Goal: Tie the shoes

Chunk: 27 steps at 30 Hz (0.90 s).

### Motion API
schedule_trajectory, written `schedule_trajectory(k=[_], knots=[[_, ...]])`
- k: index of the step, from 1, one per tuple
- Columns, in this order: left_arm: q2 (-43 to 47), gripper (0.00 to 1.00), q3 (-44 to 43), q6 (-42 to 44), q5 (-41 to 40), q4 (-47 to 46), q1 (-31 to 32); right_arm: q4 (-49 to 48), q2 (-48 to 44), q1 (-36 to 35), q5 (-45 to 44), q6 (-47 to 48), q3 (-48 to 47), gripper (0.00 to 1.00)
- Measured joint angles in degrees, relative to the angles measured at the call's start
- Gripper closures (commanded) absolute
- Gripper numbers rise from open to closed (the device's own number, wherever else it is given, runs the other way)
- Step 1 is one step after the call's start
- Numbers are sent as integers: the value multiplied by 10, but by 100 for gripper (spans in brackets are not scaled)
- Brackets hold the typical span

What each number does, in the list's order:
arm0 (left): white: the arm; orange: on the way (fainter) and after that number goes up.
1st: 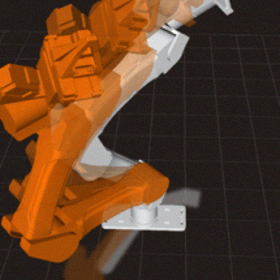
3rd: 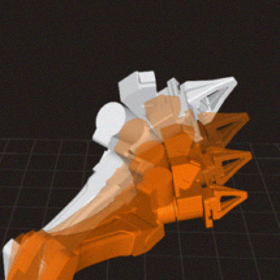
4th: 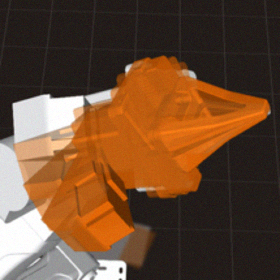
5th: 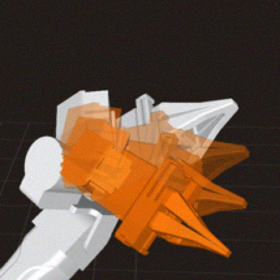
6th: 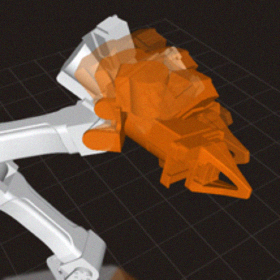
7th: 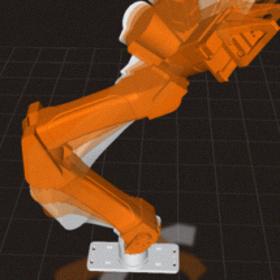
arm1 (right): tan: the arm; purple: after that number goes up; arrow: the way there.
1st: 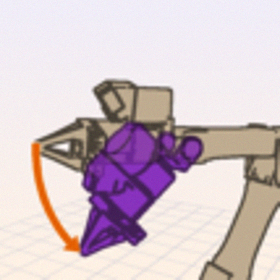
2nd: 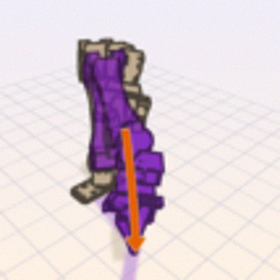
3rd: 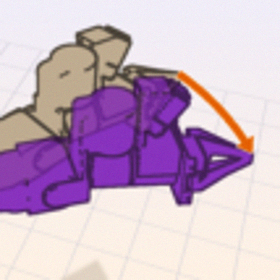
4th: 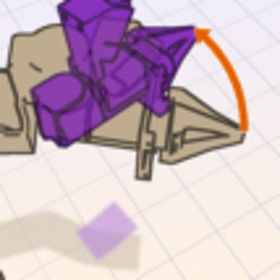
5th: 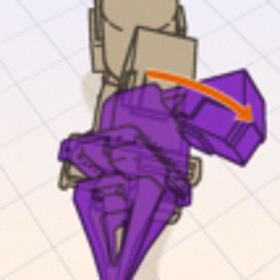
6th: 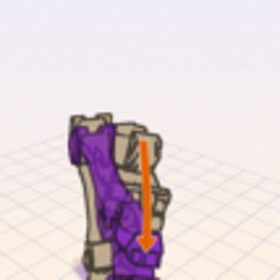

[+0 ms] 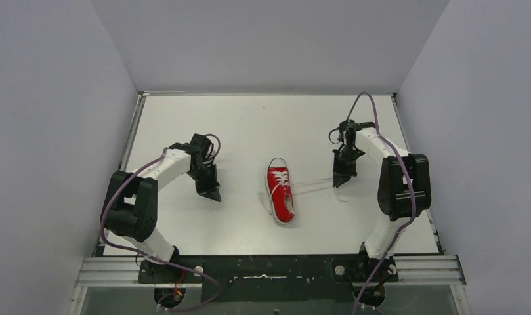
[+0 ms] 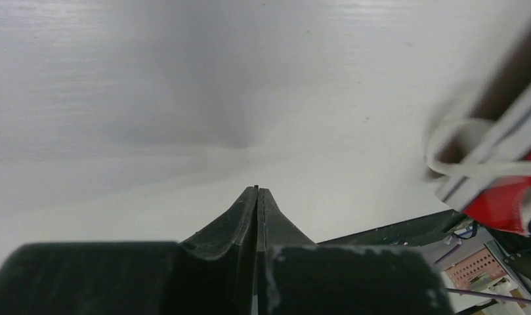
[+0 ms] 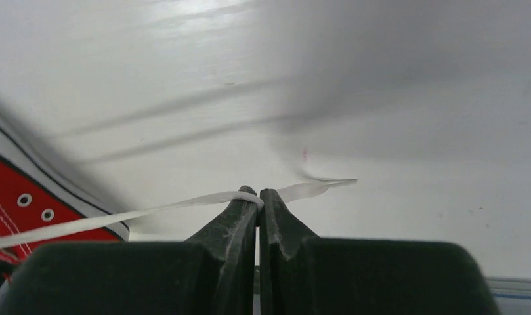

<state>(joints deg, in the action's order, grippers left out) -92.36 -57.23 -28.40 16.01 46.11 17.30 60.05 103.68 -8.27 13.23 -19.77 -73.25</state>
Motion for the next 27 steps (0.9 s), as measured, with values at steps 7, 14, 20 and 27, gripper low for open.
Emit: schedule_trajectory(k=[7,14,20,27], knots=[[-48,100,7,4,-23,6,-12,-52,1,7,-60,-45,66,100],[-26,61,13,55,7,-11,-11,-89,1,-24,-34,-38,81,100],[48,38,13,94,95,-99,24,-100,0,-25,14,9,80,100],[0,39,-14,132,193,-221,134,-103,0,-26,64,40,80,100]])
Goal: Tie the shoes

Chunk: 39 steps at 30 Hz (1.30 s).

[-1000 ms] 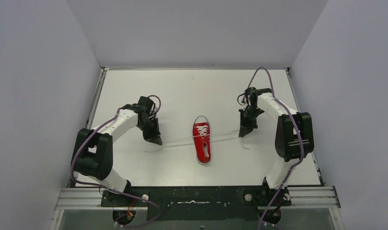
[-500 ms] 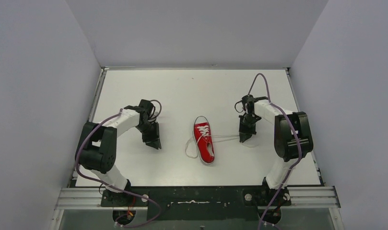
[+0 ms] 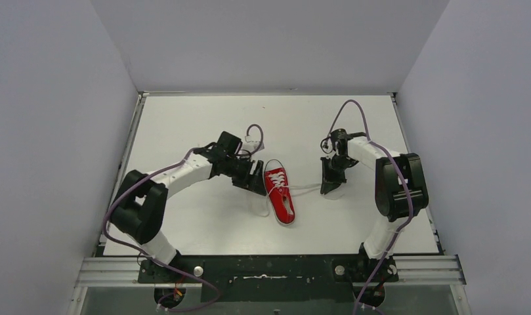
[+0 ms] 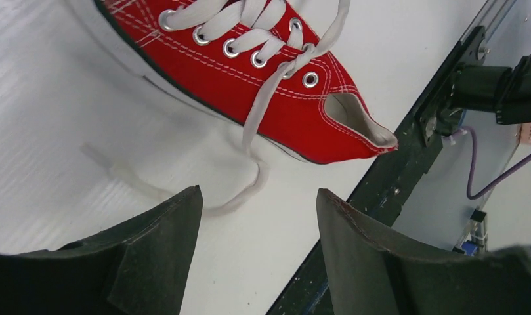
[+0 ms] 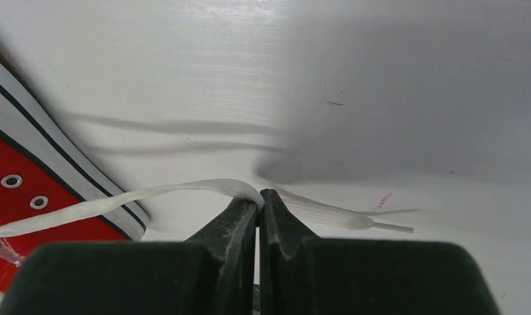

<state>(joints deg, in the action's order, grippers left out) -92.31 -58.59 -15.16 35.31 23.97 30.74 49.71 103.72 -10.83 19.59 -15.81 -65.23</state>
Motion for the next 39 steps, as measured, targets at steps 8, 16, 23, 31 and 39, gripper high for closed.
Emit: schedule_trajectory(k=[8,16,23,31,39], knots=[[-88,41,-1,19,30,-48,21,2,-21,0,15,6,3,100],[-127,56,6,8,57,-112,33,5,-39,0,17,4,5,100],[-147,90,7,-17,59,-147,38,13,-39,0,17,2,7,100],[-124,100,7,-8,24,-141,38,29,-69,4,12,-10,23,100],[-85,100,12,0,-42,-123,22,39,-83,52,-34,-34,34,100]])
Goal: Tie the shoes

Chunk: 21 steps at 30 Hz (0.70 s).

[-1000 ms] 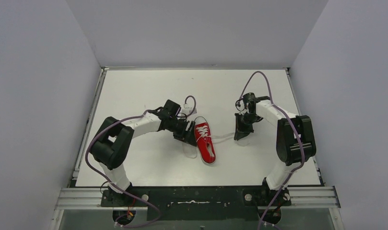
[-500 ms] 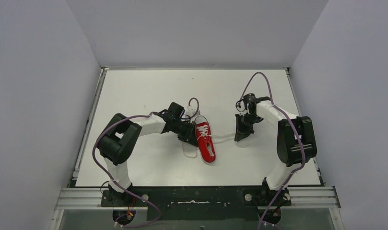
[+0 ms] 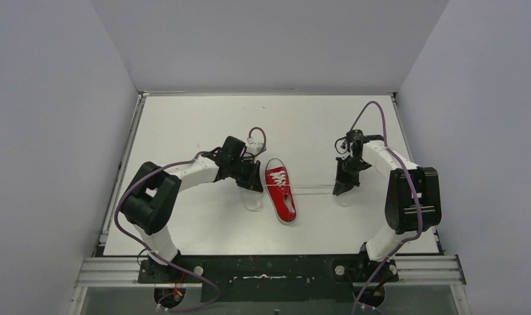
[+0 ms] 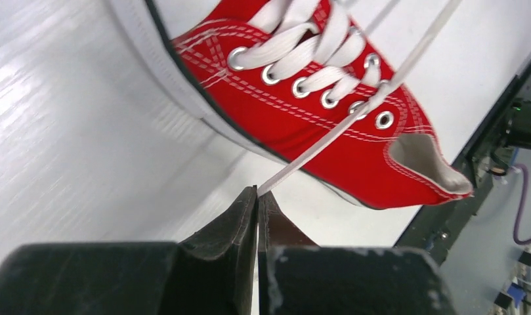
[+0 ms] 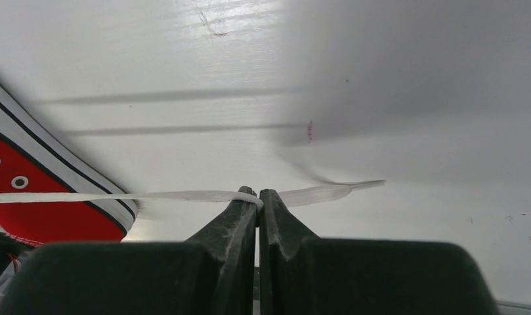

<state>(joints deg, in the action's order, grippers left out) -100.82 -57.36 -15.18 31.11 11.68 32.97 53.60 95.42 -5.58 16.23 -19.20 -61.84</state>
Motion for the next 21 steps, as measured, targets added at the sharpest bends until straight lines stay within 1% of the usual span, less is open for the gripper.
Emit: schedule_trajectory(k=[4,6,7,9,10,16,19,21], knots=[[17,100,39,3,-14,-12,-4,-10,4,-4,-3,-10,9,100],[23,100,44,10,-14,-10,-3,-19,15,-11,1,-11,9,100],[25,100,43,13,-16,-12,-2,-23,20,-13,2,-12,9,96],[34,100,43,20,-20,-13,0,-29,25,-16,3,-14,9,79],[40,100,42,22,-21,-14,1,-30,26,-16,3,-16,9,72],[52,100,14,27,-24,-31,10,-12,25,-16,-8,-40,5,42],[52,100,0,42,-25,-43,22,6,1,-14,-23,-84,7,32],[52,100,-5,56,-28,-51,34,11,-31,-10,-30,-124,13,31]])
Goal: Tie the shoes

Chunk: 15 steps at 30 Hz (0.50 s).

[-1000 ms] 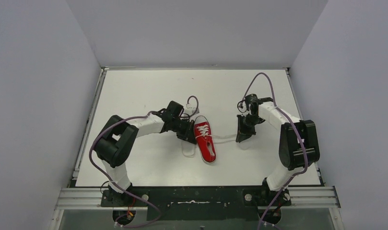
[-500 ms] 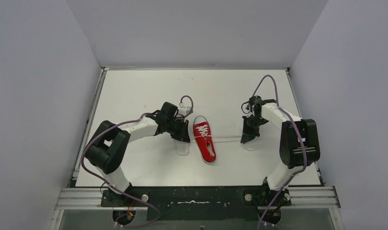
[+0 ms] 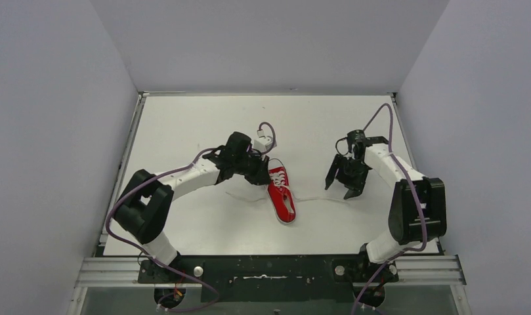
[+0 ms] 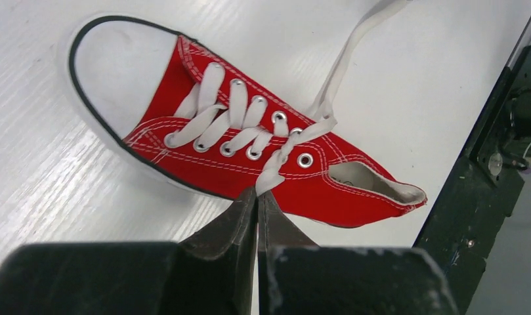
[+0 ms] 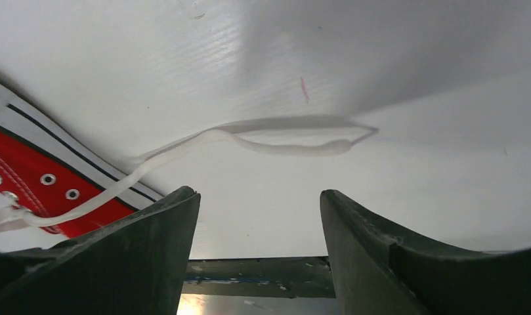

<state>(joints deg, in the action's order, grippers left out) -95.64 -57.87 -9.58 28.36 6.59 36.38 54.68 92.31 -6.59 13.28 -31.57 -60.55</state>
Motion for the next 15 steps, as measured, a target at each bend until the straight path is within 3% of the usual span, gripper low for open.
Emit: schedule_trajectory(k=[4,9,15], knots=[[0,100,0,26,-10,-7,24,12,-48,10,-12,-98,6,26],[0,100,0,49,-16,-31,36,-14,-48,18,-26,-210,52,28],[0,100,0,82,-17,-45,40,-64,-13,22,-33,-295,95,39]])
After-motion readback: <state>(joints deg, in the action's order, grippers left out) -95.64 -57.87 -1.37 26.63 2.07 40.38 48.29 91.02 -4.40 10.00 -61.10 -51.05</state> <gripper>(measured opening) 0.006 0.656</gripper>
